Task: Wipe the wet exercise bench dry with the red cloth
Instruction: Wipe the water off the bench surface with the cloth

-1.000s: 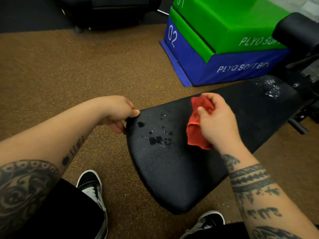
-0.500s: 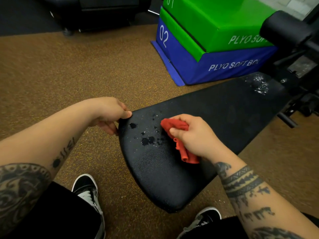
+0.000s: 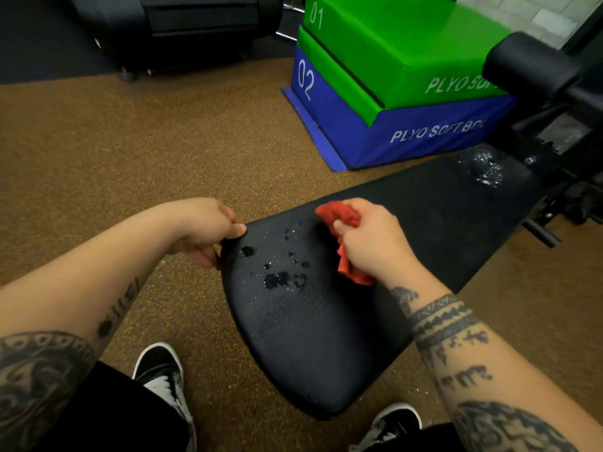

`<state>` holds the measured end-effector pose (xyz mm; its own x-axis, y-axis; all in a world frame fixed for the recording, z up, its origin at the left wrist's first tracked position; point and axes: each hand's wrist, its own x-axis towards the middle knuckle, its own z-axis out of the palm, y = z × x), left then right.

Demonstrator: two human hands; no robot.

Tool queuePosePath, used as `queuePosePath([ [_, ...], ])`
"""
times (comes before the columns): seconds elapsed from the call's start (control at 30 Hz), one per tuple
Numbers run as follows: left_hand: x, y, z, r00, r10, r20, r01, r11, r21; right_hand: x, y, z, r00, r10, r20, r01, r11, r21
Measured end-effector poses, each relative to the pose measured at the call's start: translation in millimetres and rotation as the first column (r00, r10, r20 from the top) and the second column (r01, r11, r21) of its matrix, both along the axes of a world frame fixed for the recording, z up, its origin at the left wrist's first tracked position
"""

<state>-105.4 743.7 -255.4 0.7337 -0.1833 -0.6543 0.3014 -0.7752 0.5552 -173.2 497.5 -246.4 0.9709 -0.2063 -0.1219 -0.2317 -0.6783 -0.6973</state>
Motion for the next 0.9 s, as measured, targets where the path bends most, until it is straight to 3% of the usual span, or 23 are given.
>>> queuePosePath([
  [0.1, 1, 1, -1, 1.0, -0.014, -0.007, 0.014, 1.0, 0.004, 34, -13, -2, 0.996, -0.079, 0.027, 0.083, 0.983, -0.165],
  [0.27, 3, 1, -2, 0.996, -0.079, 0.031, 0.078, 0.996, 0.035, 51, 1, -8, 0.992, 0.117, -0.043, -0.125, 0.926, -0.356],
  [0.4, 5, 0, -1, 0.994, -0.103, 0.035, 0.101, 0.994, 0.05, 61, 1, 1, 0.961, 0.244, -0.129, -0.263, 0.952, -0.159],
  [0.5, 5, -1, -1, 0.989, -0.14, 0.054, 0.135, 0.988, 0.081, 74, -11, 3, 0.983, 0.179, -0.046, -0.183, 0.977, -0.108],
  [0.57, 4, -1, -2, 0.986, -0.152, 0.066, 0.145, 0.985, 0.095, 80, -13, 2, 0.992, 0.119, -0.039, -0.124, 0.966, -0.228],
  [0.67, 4, -2, -3, 0.986, -0.153, 0.067, 0.146, 0.984, 0.097, 81, 2, 2, 0.969, 0.178, -0.174, -0.236, 0.875, -0.422],
  [0.73, 4, -2, -2, 0.984, -0.162, 0.073, 0.155, 0.983, 0.098, 79, 16, 3, 0.952, 0.229, -0.203, -0.292, 0.882, -0.371],
  [0.9, 4, 0, 0, 0.982, -0.179, 0.066, 0.173, 0.981, 0.09, 78, 17, -4, 0.945, 0.314, -0.085, -0.312, 0.949, 0.038],
])
